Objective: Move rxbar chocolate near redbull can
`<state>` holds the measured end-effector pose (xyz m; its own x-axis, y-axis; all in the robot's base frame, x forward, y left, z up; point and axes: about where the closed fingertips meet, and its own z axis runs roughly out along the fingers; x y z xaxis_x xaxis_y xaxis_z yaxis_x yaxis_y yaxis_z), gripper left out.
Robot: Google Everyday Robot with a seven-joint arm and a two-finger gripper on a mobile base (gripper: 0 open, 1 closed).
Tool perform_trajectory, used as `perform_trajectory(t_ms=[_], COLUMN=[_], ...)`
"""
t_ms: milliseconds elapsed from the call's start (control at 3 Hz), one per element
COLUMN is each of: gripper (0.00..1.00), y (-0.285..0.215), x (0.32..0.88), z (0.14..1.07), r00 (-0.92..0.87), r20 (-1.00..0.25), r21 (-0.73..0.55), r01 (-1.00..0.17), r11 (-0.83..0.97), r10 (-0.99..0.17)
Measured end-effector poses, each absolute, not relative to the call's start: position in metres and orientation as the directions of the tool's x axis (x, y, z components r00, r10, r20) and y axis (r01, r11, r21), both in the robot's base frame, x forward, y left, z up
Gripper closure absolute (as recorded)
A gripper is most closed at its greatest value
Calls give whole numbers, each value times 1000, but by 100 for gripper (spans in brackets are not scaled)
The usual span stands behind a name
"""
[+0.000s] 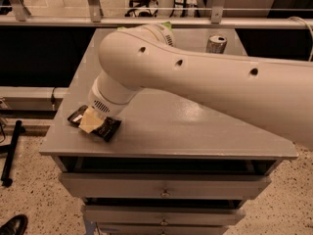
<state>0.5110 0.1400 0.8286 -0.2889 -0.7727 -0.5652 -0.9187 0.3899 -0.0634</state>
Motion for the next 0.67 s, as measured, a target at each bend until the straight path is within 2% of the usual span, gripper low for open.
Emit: perform_trajectory(t_ms=[333,667], gripper=[100,100], y=[96,12], x=[517,530], z=[859,906], r00=[-245,-244], r20=[-579,-613], r21=[-123,-170], r01=[-917,-888], r11=[380,427], r10=[-778,-751])
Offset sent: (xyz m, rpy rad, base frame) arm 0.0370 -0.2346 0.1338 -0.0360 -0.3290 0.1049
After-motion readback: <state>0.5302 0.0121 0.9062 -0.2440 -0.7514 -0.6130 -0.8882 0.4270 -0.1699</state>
